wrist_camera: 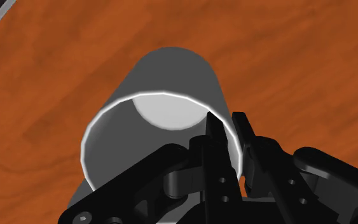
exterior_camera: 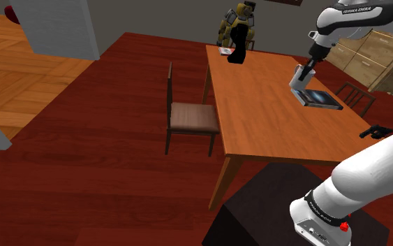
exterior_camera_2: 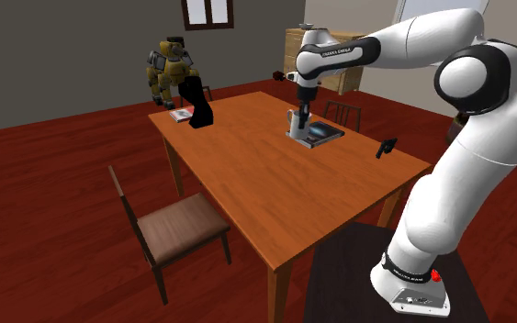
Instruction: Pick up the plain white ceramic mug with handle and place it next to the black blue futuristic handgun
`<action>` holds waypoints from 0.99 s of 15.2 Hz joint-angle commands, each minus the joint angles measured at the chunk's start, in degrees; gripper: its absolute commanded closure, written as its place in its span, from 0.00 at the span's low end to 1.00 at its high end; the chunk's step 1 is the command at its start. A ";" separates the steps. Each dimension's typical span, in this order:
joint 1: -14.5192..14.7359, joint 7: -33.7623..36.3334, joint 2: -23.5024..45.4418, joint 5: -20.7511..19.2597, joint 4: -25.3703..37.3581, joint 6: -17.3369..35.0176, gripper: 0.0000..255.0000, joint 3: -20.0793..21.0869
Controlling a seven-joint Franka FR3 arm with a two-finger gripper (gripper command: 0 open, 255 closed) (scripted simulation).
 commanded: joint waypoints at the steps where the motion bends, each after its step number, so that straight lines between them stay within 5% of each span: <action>1: -1.06 -2.41 -0.47 -0.29 0.00 -0.41 1.00 -1.38; 15: -8.91 -22.80 2.03 0.51 3.59 -1.68 1.00 -13.57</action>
